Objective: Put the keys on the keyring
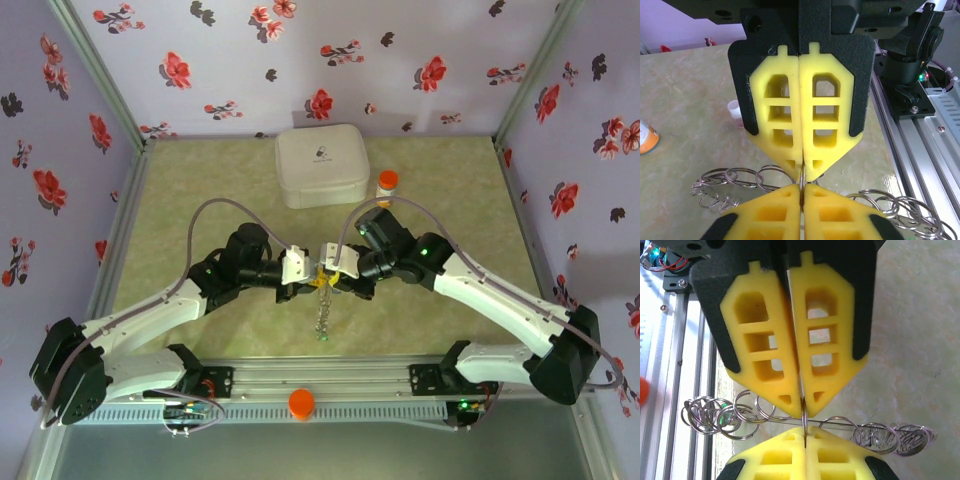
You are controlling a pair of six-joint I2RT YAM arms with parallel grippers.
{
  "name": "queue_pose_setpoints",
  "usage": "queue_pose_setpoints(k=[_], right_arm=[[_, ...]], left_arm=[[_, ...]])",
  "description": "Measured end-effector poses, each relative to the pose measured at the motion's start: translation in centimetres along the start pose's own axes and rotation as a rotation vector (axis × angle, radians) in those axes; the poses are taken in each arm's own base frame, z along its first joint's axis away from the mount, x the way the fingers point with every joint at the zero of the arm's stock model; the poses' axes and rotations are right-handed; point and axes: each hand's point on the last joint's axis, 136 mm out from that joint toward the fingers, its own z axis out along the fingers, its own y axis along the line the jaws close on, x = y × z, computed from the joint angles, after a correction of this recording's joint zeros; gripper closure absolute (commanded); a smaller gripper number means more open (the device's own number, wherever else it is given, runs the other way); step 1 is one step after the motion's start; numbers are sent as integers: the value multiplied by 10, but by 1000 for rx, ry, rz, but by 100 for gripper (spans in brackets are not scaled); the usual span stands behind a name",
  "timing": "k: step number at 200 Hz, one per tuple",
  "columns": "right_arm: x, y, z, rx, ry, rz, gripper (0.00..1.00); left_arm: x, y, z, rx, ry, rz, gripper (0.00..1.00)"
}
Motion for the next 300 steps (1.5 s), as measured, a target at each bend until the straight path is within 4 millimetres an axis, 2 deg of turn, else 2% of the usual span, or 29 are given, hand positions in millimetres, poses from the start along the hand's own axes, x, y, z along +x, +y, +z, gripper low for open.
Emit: queue_pose_setpoints(k=[32,44,61,84,114,195,223,252,259,275,300], right_arm=[[0,0,-1,2,-2,2,100],[0,0,-1,6,-8,4,87],[-5,0,-4,17,-45,16,77],[-16,-4,-17,39,-159,28,70],[-23,-4,-28,39,-261,47,69],[-28,0,-25,0,-315,67,78],[-29,1,-25,-3,-318,67,85],[-29,1,-25,-7,-320,74,100],[-29,1,-25,-8,-320,76,100],[-29,1,-24,-8,-319,75,100],[-25,1,-20,-15,-298,87,100]], left_arm=[[0,0,0,0,0,3,100],[-1,0,0,0,-2,4,100],[-2,0,-1,-4,-7,8,100],[-3,-2,-5,-21,-31,24,100],[-8,-6,-14,-64,-106,41,100],[-24,-1,-22,-112,-242,-2,100],[-28,0,-23,-118,-262,-2,100],[-28,0,-24,-119,-273,-4,100],[-28,1,-25,-122,-275,-6,100],[-28,2,-25,-126,-277,-9,78],[-25,4,-26,-138,-264,-2,72]])
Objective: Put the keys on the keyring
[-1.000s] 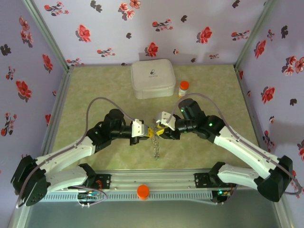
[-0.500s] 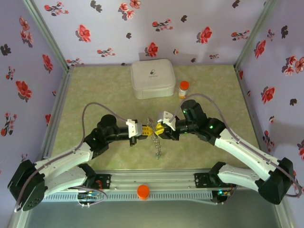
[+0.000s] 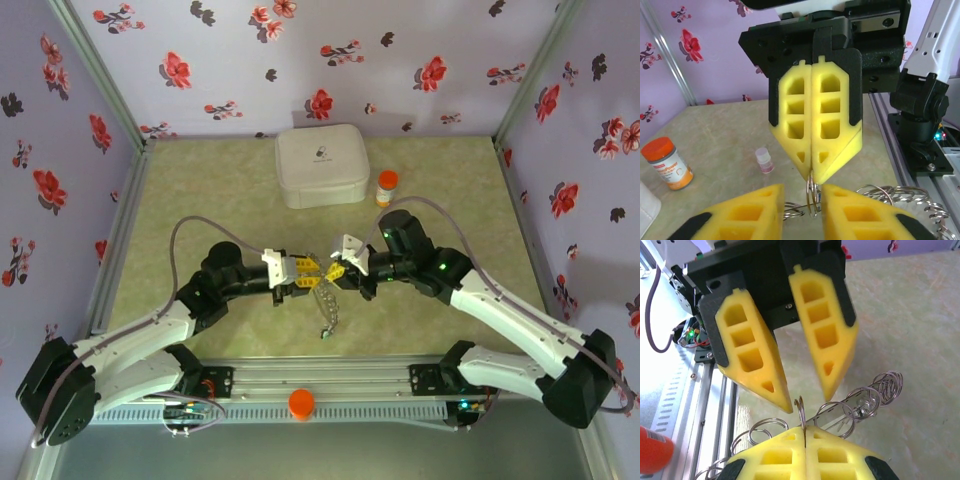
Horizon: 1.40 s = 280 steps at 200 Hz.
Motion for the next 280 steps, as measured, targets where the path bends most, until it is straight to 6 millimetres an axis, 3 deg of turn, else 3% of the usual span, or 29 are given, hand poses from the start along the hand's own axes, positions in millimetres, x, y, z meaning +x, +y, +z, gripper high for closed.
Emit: queue_pose_setpoints(k=[20,71,158,181,193,207,213,280], right_arm=[[5,-2,1,4,37,6,100],[3,-5,6,22,129,-42,100],[6,-2,13,25,231,-123,100],[7,-3,13,29,236,-127,100],[6,-3,12,31,230,-130,97],[4,-2,11,39,211,-138,81],[4,-2,10,42,204,-136,79],[13,-3,2,73,100,-68,78]], left_arm=[[11,1,0,1,68,8,73],[14,4,3,29,165,51,74],[32,-1,4,75,247,56,100],[32,-2,4,76,250,54,100],[30,-1,3,73,246,57,100],[27,-1,2,69,235,61,100],[26,-2,1,67,230,61,100],[20,-2,1,44,157,35,100]])
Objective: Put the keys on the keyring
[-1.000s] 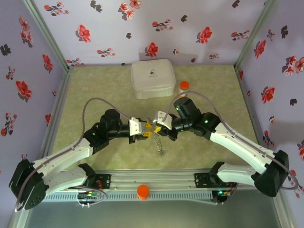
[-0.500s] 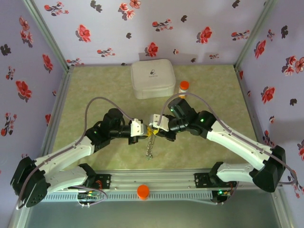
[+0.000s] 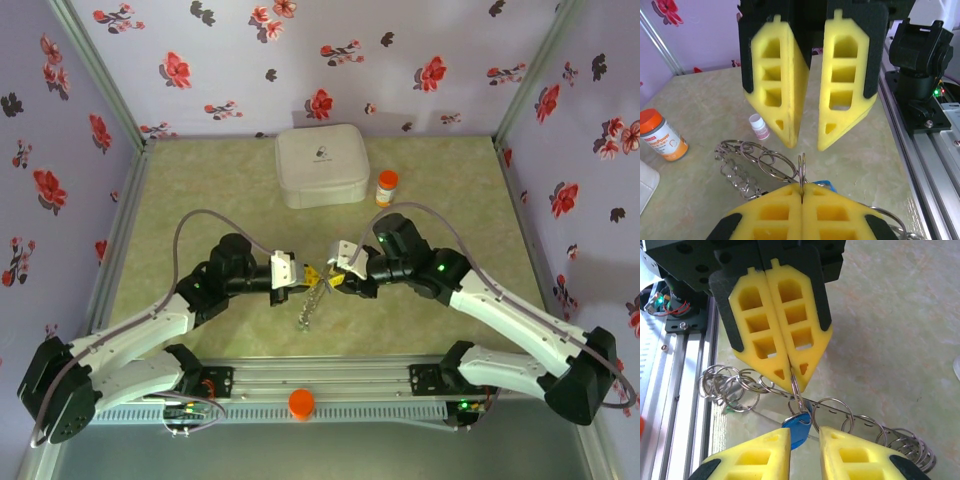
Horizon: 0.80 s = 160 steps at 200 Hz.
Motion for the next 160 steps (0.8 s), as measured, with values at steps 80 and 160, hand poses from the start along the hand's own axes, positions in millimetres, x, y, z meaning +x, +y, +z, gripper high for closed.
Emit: queue_pose_setpoints(k=[80,160], right_arm=[[-4,2,7,-16,-61,61,82],[-5,0,2,20,-104,56,75]], left_arm=[[-13,3,0,-22,-92,-20,100],[-23,6,-2,-40,-155,-16,100]])
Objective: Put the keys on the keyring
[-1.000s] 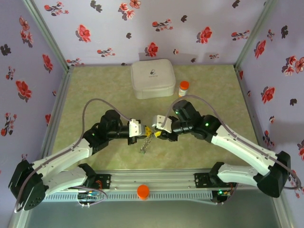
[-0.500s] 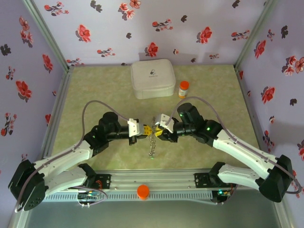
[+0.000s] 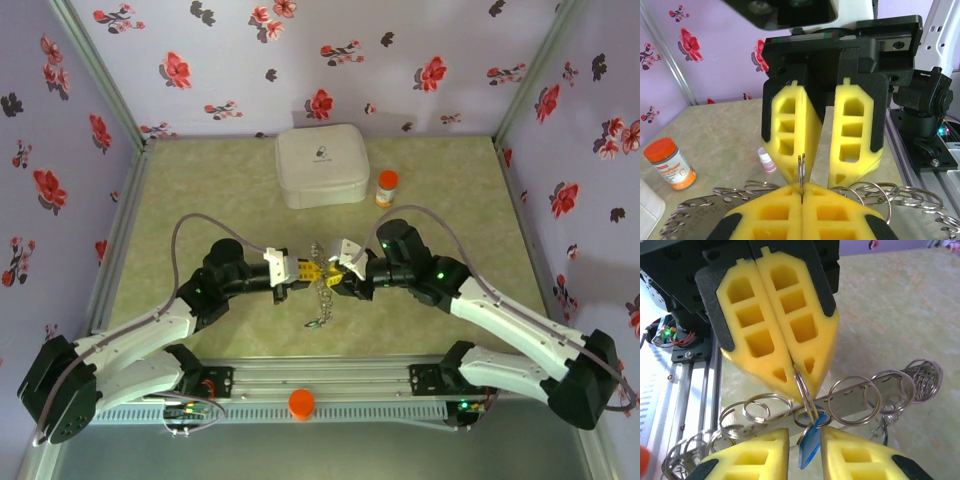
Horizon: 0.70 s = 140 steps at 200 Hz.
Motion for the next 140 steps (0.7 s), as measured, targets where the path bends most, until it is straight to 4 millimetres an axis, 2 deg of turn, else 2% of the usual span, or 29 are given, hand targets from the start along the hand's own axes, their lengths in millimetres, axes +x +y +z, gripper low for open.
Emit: queue_pose_setpoints(k=[38,87,140], right_arm=[[2,0,-6,22,-6,-7,72],[9,4,6,-32,9,35,69],[7,-3,13,-4,-25,46,83]], left_arm=[[-1,1,-1,-6,-7,5,100],[-2,2,-1,-7,-9,7,100],[-2,2,-1,-8,-10,3,100]])
